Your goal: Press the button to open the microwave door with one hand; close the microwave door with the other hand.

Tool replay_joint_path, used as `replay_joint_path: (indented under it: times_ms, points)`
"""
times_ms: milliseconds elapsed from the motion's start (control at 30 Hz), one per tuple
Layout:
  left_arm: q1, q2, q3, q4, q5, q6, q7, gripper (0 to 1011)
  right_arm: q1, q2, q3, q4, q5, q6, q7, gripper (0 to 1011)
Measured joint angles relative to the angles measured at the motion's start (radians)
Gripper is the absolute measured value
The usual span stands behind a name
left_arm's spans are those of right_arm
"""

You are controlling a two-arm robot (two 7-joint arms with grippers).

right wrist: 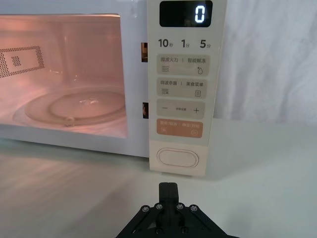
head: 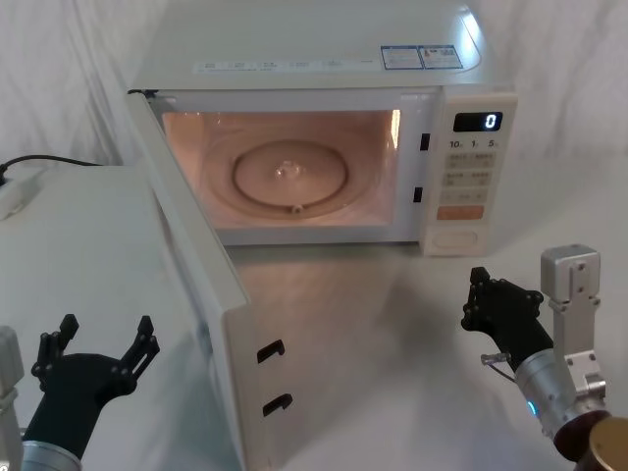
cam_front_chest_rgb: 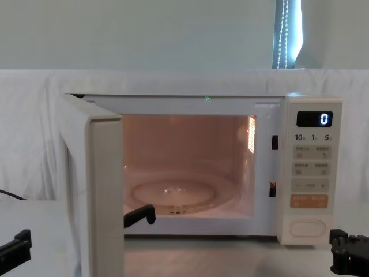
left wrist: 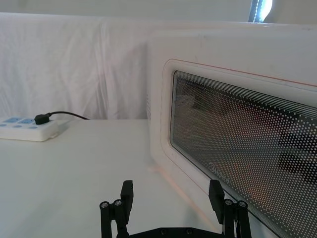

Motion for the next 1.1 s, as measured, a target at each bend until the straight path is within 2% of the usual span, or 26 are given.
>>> replay_joint_path:
  times_ms: [1100]
  points:
    - [0.000,0.000,0.000,0.000,0.000,0.000,0.000,1000,0.001,0.000,0.000,-0.002,0.000,-0.002,0.002,0]
